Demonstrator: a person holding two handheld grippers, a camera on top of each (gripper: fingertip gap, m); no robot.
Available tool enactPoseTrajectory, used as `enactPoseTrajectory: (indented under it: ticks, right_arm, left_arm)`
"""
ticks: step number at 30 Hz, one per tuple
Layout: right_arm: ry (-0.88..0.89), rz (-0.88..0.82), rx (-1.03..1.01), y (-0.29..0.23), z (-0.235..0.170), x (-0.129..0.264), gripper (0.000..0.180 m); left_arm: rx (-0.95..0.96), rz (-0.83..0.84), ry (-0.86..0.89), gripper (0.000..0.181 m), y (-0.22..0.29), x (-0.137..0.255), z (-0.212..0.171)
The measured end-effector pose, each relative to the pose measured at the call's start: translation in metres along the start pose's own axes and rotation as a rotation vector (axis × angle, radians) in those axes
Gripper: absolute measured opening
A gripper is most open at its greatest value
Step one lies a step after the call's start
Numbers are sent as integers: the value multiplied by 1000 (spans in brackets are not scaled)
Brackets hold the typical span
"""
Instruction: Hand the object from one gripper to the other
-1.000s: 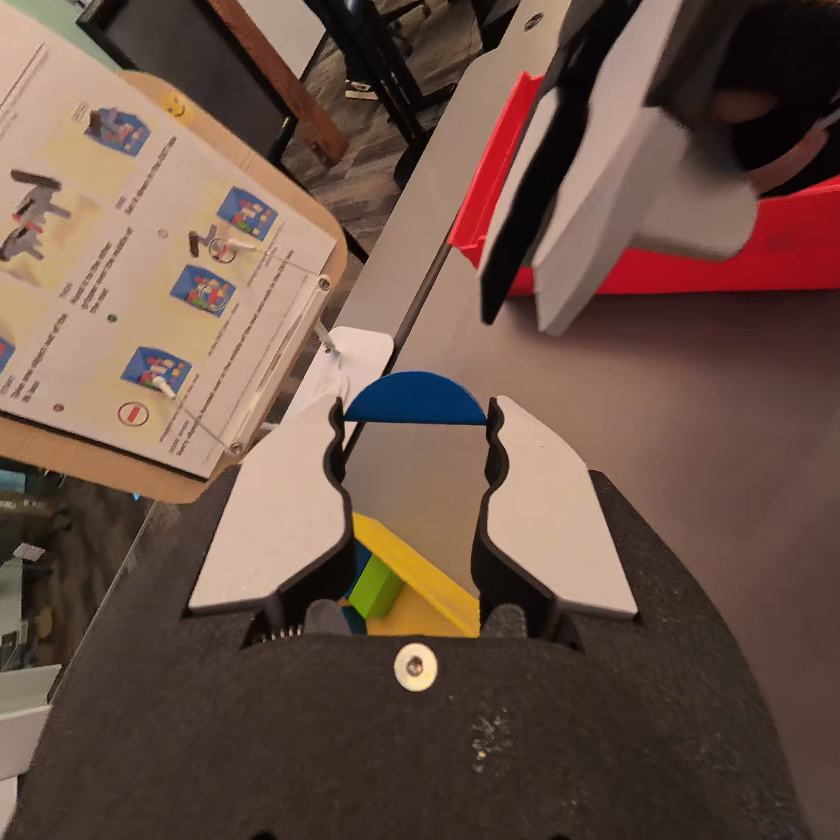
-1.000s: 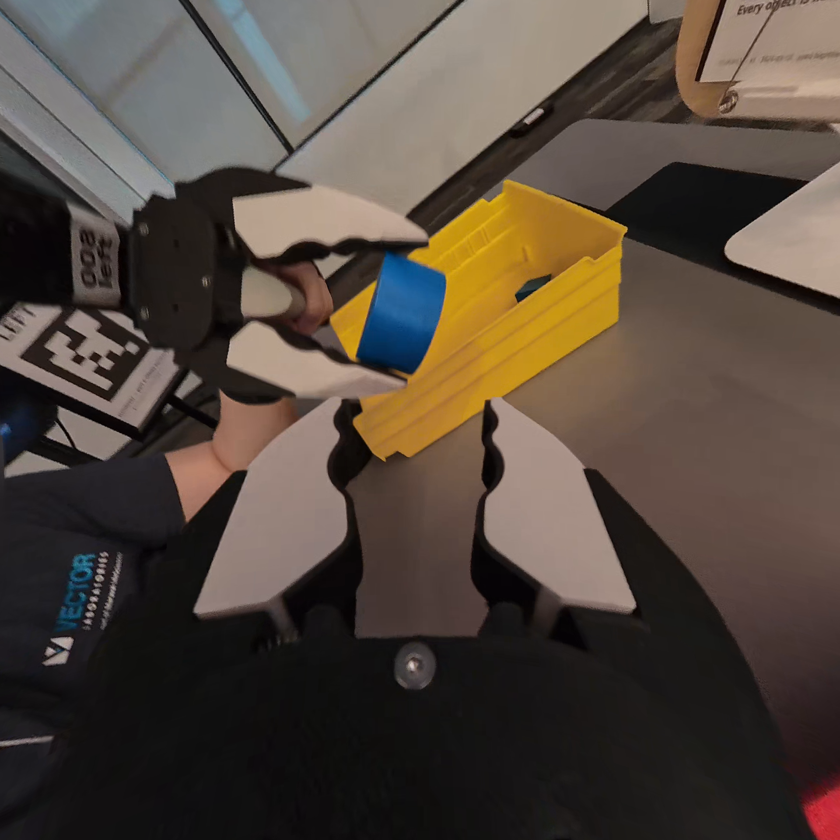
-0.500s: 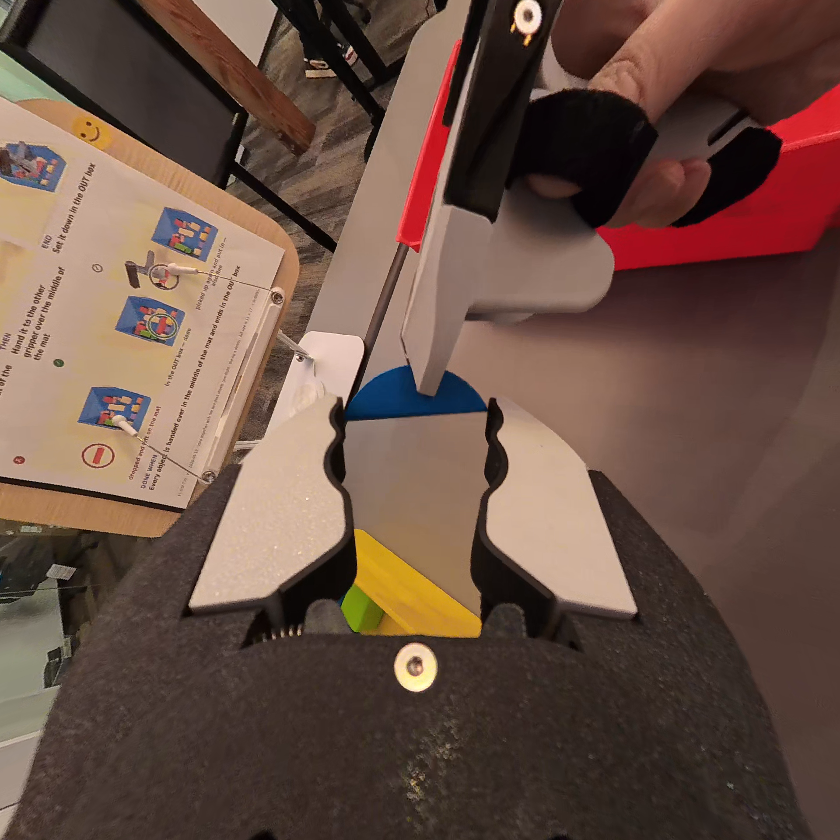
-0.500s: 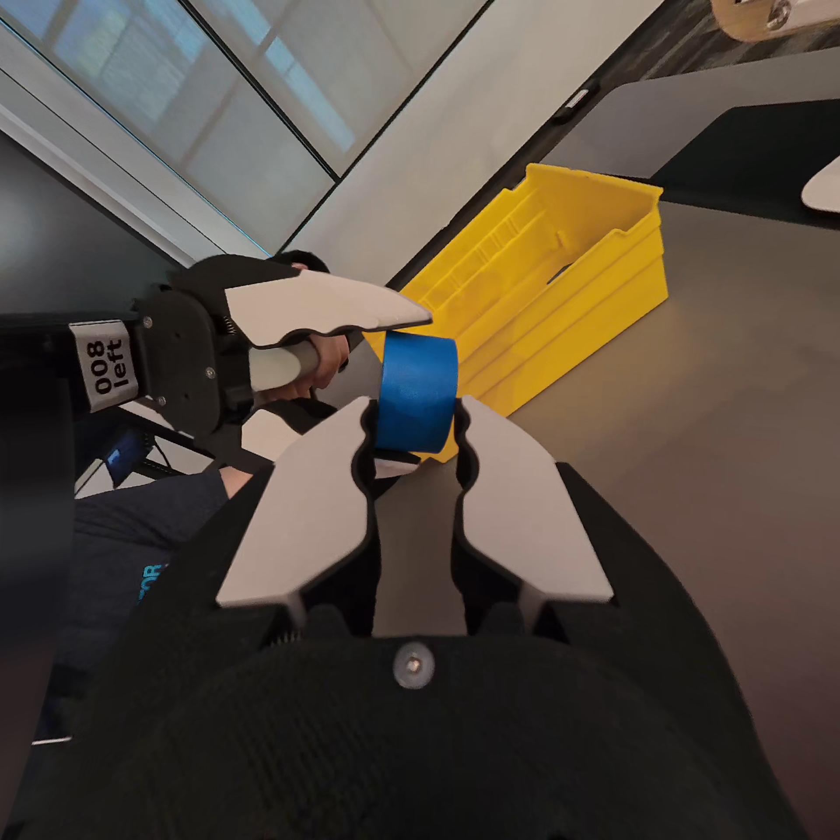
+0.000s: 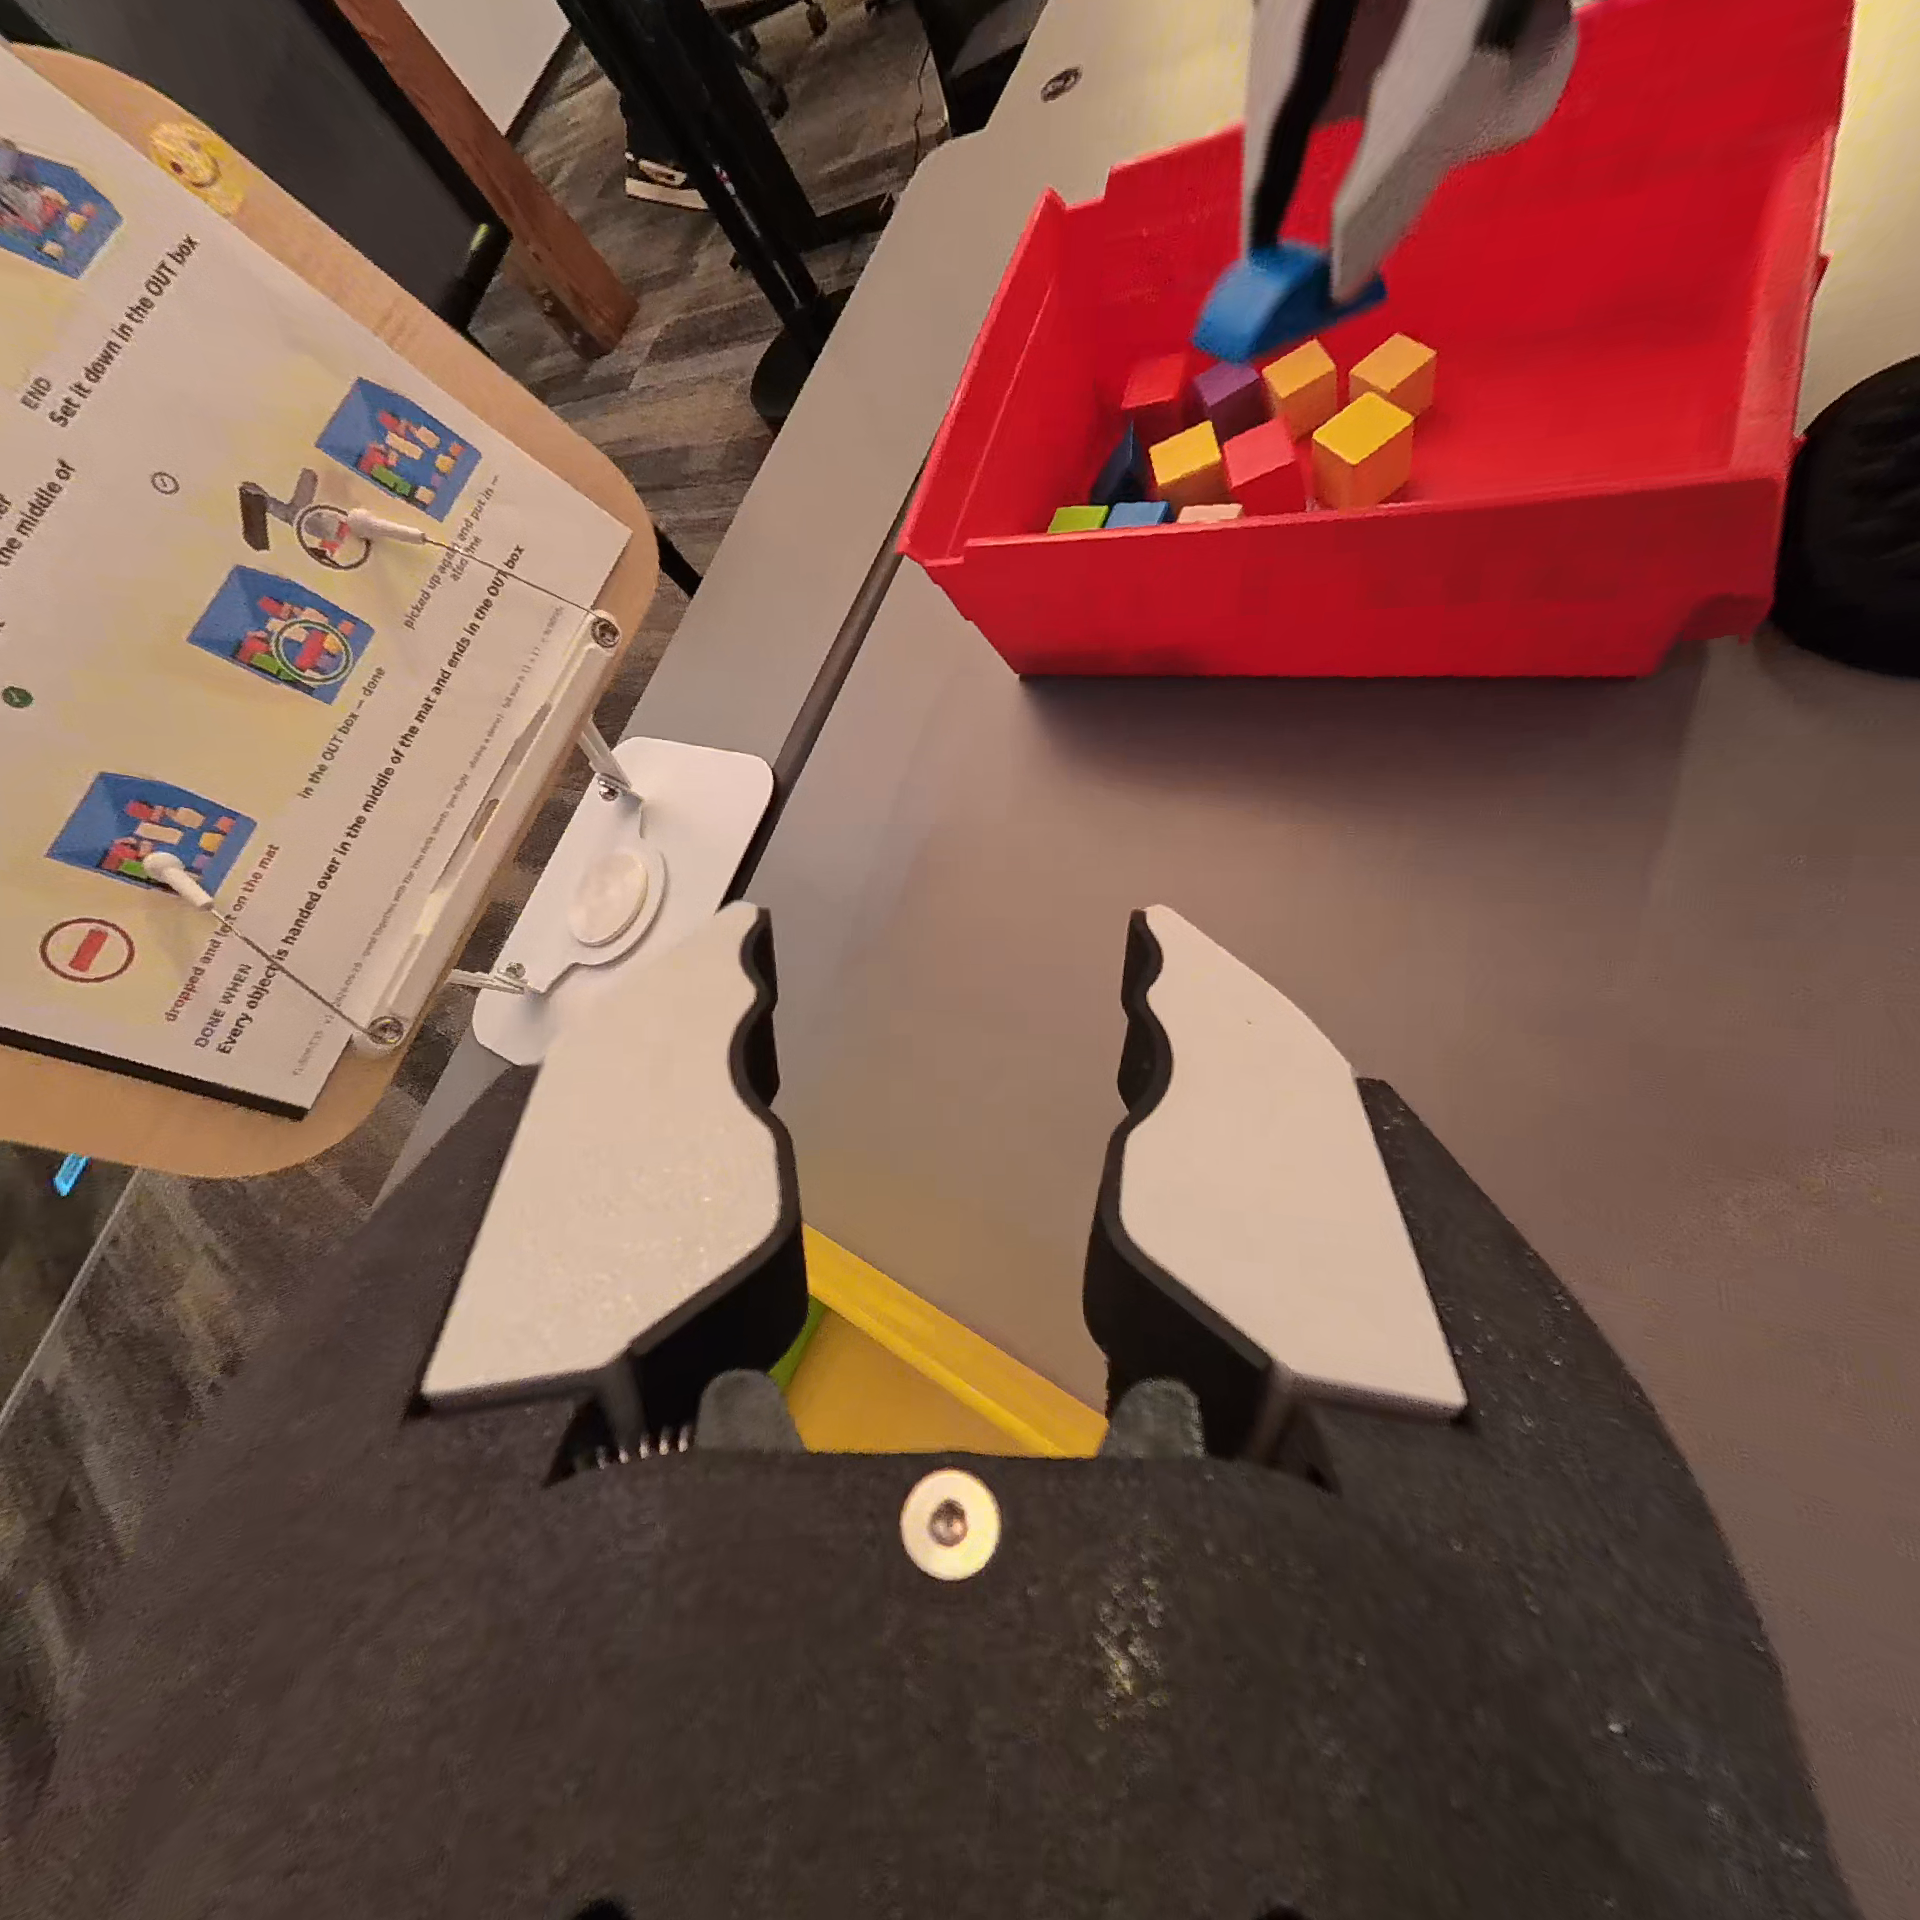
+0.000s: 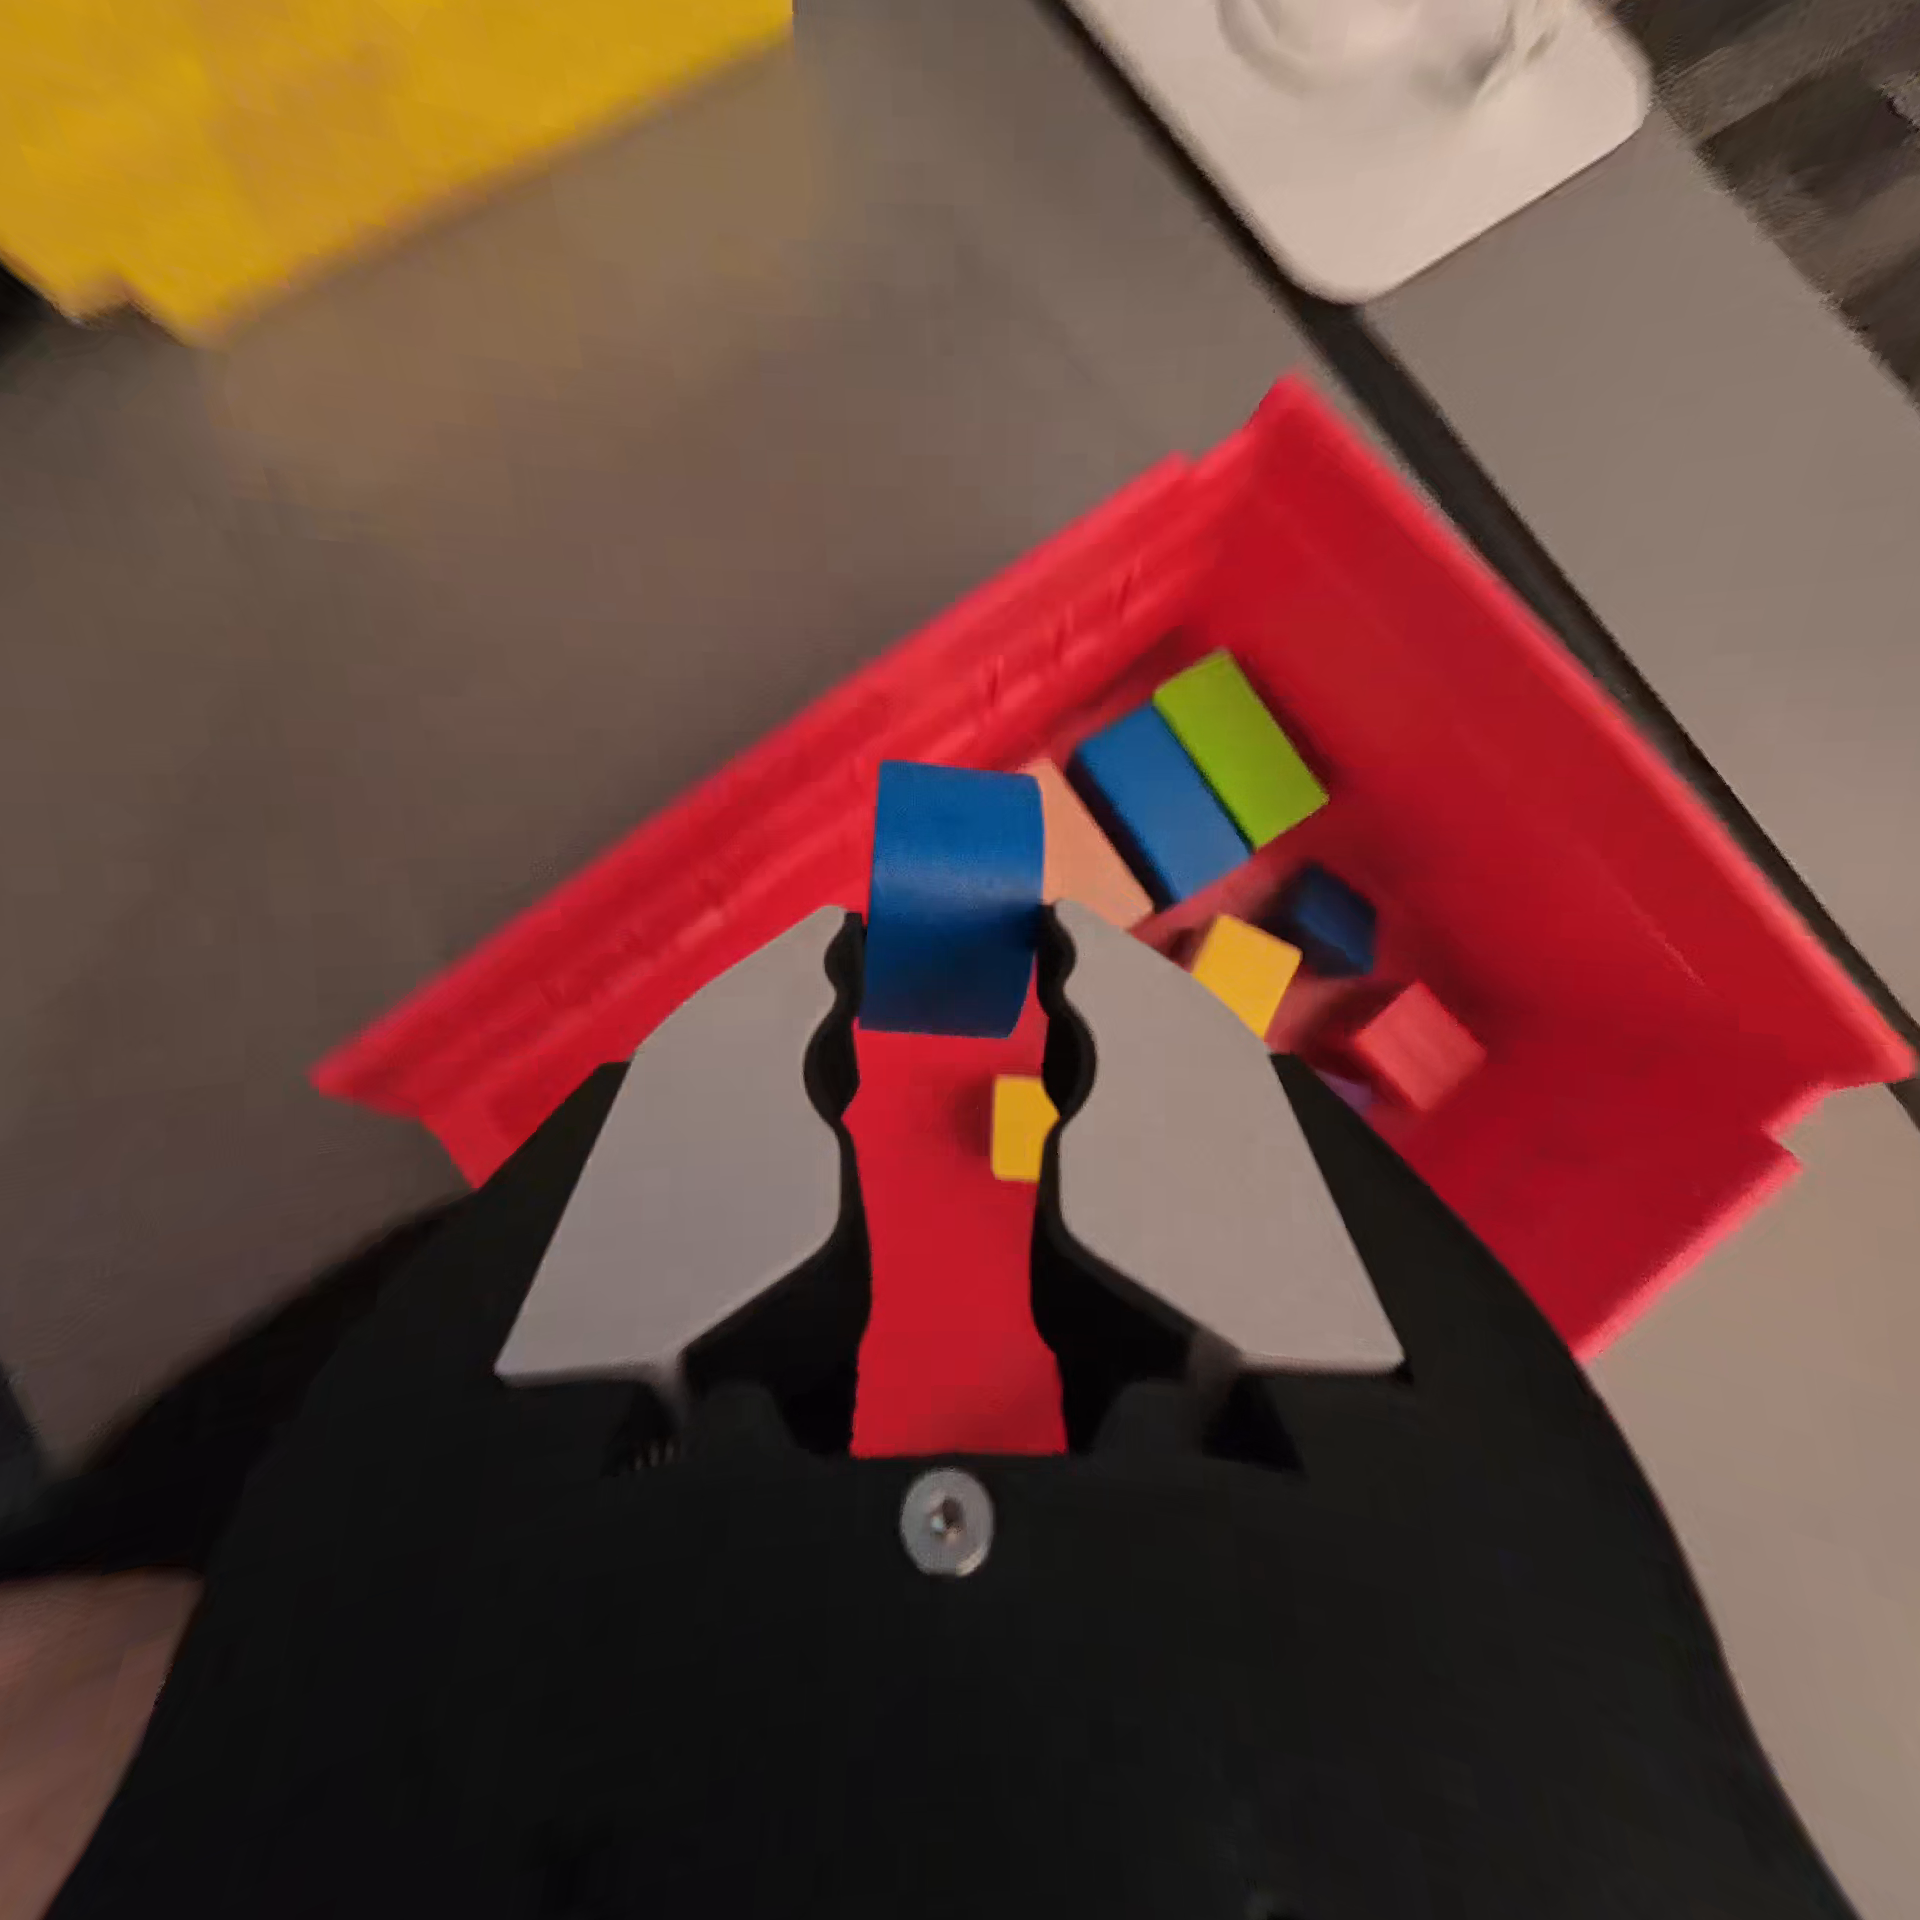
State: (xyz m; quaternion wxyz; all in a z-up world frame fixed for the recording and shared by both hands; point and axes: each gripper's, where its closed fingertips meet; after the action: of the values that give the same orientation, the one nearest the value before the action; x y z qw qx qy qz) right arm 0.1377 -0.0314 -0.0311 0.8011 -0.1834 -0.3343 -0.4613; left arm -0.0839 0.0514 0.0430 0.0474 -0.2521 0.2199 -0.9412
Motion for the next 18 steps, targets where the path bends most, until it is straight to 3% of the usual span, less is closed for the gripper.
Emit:
enactPoseTrajectory:
  ticks: [3,9,18]
  right_arm:
    - [-116,50,-1,4,-31,-20,33]
    - [-206,146,85,0,-54,-58,33]
    - [-287,128,261,2,-71,-88,33]
  left_arm:
    - [11,-7,7,63,-1,4,0]
    - [25,1,3,62,-6,7,-4]
    - [28,4,-4,61,-10,11,-7]
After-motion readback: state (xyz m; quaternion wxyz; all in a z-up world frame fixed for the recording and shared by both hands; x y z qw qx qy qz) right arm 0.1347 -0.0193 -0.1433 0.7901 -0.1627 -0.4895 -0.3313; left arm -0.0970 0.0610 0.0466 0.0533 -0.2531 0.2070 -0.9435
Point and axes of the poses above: each gripper's, where its closed fingertips meet, x back along the fingers, z out of its top, y = z × x across the jaws, and after that the axes turned 5 degrees about y, right-handed
